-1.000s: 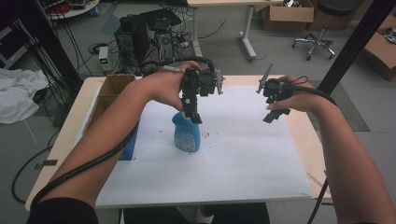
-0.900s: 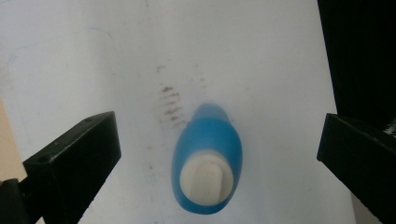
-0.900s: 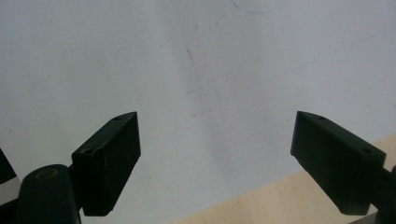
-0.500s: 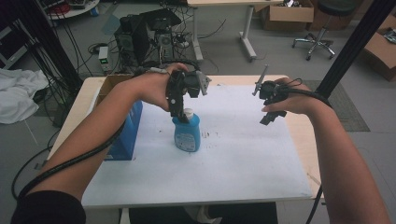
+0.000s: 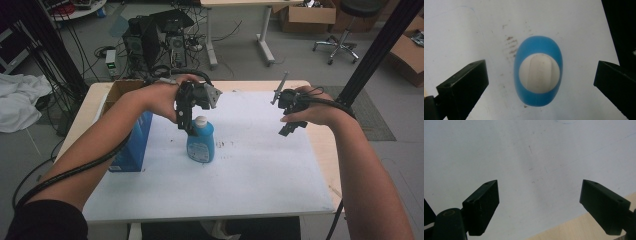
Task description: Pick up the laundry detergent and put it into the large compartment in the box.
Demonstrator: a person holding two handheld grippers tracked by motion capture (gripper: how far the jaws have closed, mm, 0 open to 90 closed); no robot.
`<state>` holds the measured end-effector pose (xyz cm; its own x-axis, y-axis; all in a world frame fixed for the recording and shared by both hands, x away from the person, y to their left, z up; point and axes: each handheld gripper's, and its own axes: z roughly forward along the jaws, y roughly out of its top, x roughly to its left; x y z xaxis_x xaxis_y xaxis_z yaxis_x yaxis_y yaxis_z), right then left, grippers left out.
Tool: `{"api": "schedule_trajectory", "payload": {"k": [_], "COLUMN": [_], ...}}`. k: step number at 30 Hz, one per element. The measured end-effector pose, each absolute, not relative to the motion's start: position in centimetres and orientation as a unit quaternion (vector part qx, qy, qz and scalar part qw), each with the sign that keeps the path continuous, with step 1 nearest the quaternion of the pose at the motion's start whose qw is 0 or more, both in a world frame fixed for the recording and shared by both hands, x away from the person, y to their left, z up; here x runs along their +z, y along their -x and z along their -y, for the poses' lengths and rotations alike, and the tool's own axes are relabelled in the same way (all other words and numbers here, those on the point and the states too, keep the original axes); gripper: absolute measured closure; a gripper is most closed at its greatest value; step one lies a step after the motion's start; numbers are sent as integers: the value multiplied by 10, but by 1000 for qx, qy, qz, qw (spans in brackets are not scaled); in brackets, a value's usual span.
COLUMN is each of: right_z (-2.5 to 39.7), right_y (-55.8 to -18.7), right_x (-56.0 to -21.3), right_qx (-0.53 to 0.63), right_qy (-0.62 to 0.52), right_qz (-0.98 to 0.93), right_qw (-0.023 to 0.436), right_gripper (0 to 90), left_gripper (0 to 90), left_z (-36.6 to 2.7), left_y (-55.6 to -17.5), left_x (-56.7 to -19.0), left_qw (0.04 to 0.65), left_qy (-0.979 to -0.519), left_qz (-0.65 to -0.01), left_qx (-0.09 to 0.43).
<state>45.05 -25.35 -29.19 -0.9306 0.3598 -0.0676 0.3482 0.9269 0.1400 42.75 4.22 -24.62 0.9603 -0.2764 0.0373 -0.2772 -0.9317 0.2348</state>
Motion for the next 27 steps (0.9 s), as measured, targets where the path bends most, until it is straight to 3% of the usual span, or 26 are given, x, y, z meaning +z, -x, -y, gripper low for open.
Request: {"api": "schedule_trajectory", "payload": {"k": [27], "right_z": [250], "right_y": [-449], "right_x": [-301], "right_qx": [67], "right_qy": [-175], "right_qz": [-981], "right_qw": [42], "right_gripper": [159], "left_gripper": [3], "left_z": [-29], "left_y": [-425], "left_x": [-289], "left_qw": [60], "left_qy": [-983], "left_qz": [171], "left_qx": [-2]}}
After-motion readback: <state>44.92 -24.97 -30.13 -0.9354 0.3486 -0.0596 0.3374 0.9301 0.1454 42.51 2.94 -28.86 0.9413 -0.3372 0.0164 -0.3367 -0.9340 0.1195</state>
